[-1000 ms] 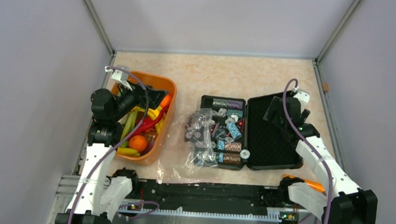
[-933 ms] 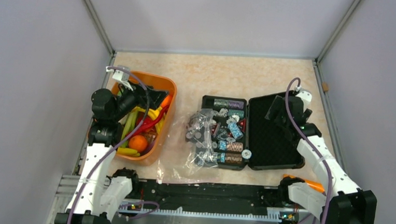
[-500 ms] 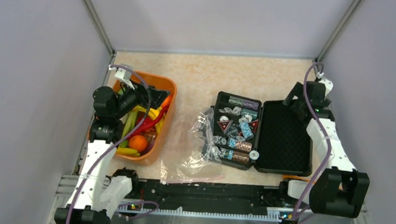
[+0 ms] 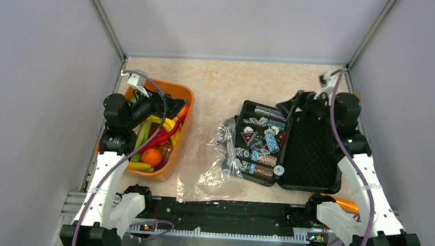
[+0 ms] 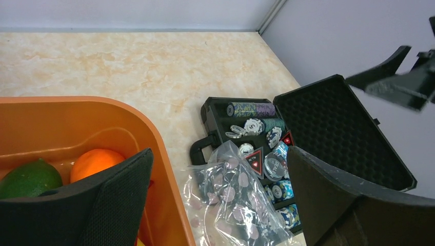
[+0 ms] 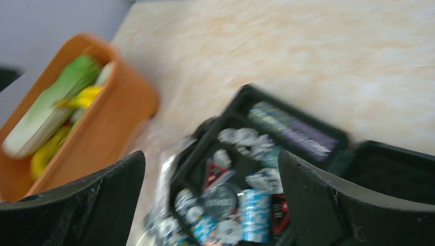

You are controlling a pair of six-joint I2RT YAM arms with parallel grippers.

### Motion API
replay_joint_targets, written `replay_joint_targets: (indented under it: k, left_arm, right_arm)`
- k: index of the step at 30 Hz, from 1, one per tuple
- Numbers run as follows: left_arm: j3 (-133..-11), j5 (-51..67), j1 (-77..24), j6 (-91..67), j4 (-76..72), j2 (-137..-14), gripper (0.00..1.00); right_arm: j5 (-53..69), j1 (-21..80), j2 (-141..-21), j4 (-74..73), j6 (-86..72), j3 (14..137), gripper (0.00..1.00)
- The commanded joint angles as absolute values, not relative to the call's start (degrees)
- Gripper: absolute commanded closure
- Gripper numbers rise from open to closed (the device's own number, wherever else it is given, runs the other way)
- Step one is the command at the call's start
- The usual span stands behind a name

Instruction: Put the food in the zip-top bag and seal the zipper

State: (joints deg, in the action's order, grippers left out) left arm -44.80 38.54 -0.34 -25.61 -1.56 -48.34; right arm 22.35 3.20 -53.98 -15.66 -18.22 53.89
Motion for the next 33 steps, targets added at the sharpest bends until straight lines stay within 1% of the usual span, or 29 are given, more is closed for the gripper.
replay_joint_targets:
  k: [1,6,10,13,16,19,22,28,31,33]
  left_arm:
    - [-46.7,39.5,-0.5,-25.4,-5.3,-48.9,0.01]
    - [-46.3,38.4,-0.5,-24.7,-4.4,-48.2,0.01]
    - [-45.9,38.3,-0.6,-25.4,-5.5,-48.8,0.01]
    - [-46.4,38.6,-0.6,-26.3,-5.7,-49.7,0.01]
    - [-46.5,38.8,-0.7,-26.8,-6.0,-49.6,0.01]
    - [-46.4,38.1,-0.6,-26.2,-5.4,-48.9,0.01]
    - [-46.3,37.3,-0.6,-25.5,-4.5,-48.0,0.01]
    - [-46.2,36.8,-0.6,-25.0,-3.8,-47.8,0.01]
    - [-46.3,37.2,-0.6,-25.4,-4.4,-48.0,0.01]
    - [-46.4,37.5,-0.6,-25.7,-4.6,-48.2,0.01]
  right_arm:
    - [29.4,16.4,-51.7,-19.0,-18.6,48.3,0.01]
    - [24.4,32.5,-42.1,-15.3,-24.2,35.0,0.01]
    - [20.0,42.9,-39.2,-13.1,-29.2,28.4,0.01]
    - [16.2,50.5,-40.1,-10.6,-31.1,25.6,0.01]
    - [13.2,55.9,-44.5,-10.2,-31.7,25.2,0.01]
    - [5.9,60.6,-47.8,-9.6,-34.0,24.3,0.01]
    - [3.7,63.1,-49.3,-5.8,-35.7,21.1,0.01]
    - [-0.5,63.7,-49.5,-3.6,-37.3,17.5,0.01]
    - [-7.3,63.8,-48.6,-0.7,-38.1,15.6,0.01]
    - [-14.1,63.8,-48.4,2.7,-40.3,14.4,0.01]
